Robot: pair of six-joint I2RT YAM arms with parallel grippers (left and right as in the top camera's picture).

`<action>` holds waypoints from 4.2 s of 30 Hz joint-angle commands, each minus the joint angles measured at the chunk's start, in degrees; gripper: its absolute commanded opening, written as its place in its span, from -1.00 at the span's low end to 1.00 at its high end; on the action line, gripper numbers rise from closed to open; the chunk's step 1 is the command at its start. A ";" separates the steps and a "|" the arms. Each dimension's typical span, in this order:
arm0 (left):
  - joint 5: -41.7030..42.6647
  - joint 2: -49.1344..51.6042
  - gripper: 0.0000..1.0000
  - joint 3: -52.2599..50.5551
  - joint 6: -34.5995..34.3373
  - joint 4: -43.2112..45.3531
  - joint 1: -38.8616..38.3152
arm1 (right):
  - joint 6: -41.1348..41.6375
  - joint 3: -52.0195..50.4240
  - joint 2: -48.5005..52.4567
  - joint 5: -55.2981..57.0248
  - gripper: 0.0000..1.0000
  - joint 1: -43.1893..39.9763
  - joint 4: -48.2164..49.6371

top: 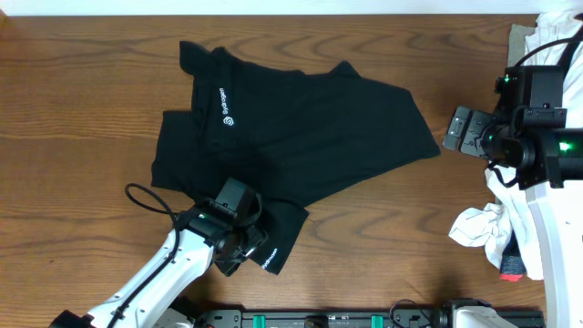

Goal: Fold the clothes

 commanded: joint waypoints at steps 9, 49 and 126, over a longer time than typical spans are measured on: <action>-0.13 0.31 0.40 -1.09 -0.76 0.81 -0.17 | -0.24 0.17 -0.04 0.35 0.98 -0.42 -0.02; 6.12 9.94 -0.88 -1.16 13.29 2.84 -0.15 | -0.24 0.17 -0.04 0.35 0.99 -0.42 -0.02; 3.96 9.97 -0.88 -1.18 18.67 4.46 -0.15 | 20.37 0.17 39.15 -6.10 0.53 -0.33 13.16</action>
